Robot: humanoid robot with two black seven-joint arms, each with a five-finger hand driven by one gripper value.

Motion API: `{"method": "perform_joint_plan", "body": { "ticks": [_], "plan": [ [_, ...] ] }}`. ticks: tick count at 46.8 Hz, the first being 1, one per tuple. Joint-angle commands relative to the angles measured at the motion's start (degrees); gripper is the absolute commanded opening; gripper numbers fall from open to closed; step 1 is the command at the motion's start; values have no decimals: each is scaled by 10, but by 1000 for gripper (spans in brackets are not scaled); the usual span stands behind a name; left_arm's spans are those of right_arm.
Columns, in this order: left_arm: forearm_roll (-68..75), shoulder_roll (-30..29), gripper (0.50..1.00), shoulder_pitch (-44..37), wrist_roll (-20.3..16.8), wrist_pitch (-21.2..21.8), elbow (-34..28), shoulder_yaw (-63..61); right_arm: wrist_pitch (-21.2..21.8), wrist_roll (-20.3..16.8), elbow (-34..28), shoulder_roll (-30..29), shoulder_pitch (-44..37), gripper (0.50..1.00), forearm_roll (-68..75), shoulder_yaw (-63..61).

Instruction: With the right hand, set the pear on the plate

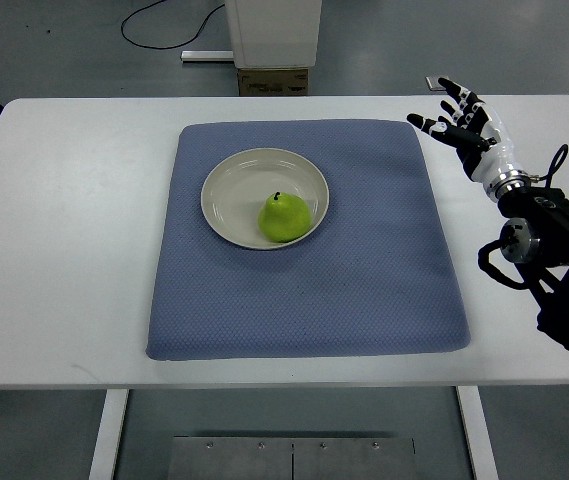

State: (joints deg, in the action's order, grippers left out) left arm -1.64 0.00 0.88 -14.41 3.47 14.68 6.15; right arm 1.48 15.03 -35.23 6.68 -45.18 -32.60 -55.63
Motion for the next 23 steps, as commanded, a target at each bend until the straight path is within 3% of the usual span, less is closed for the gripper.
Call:
{"method": "perform_joint_plan", "body": {
  "ticks": [1,23],
  "plan": [
    [0,0,1000,0,0,0,0,0,1,-10,0,-1,2,1000,0,-21],
    [1,0,1000,0,0,0,0,0,0,-7,1,-31,38,1000,0,-128]
  ]
}}
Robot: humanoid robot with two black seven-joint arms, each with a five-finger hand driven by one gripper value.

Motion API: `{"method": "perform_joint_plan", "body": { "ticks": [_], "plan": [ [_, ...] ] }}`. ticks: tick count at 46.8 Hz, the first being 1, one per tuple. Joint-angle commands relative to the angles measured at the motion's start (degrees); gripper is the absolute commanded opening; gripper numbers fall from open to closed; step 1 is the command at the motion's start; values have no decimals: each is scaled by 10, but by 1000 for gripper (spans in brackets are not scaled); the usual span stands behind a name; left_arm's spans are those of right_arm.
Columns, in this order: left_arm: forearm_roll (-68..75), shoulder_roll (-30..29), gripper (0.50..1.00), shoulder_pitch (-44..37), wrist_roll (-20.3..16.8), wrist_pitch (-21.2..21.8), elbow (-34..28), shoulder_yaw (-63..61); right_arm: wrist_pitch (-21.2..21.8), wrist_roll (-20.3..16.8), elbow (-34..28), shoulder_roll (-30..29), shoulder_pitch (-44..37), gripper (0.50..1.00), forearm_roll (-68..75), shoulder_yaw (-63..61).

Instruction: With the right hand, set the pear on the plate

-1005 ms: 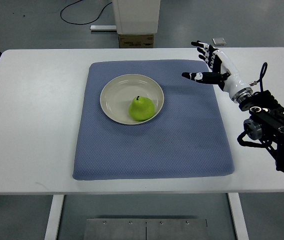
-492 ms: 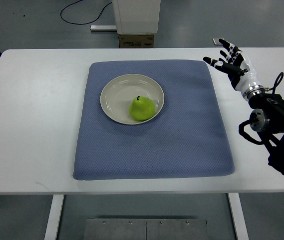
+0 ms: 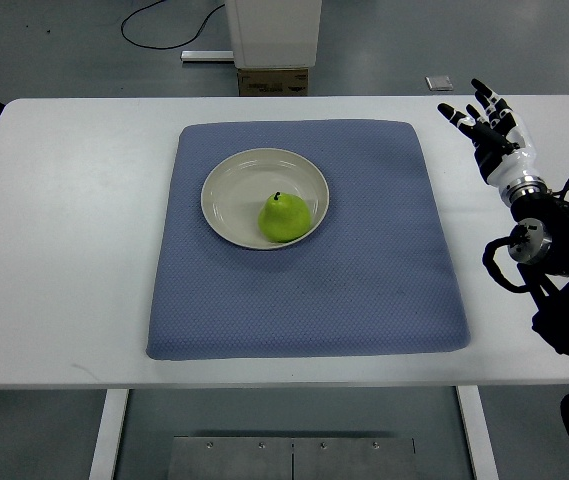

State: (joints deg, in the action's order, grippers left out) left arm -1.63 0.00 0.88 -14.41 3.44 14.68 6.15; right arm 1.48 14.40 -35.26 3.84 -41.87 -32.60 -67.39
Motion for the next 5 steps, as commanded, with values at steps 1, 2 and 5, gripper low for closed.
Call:
{"method": "perform_joint_plan", "body": {
  "ticks": [1,2,5],
  "plan": [
    [0,0,1000,0,0,0,0,0,0,-1,1,-3,6,1000,0,-13],
    [0,0,1000,0,0,0,0,0,0,-1,1,-5,7,1000,0,-15],
    [0,0,1000,0,0,0,0,0,0,0,1,-9,8,1000,0,-16]
  ]
}}
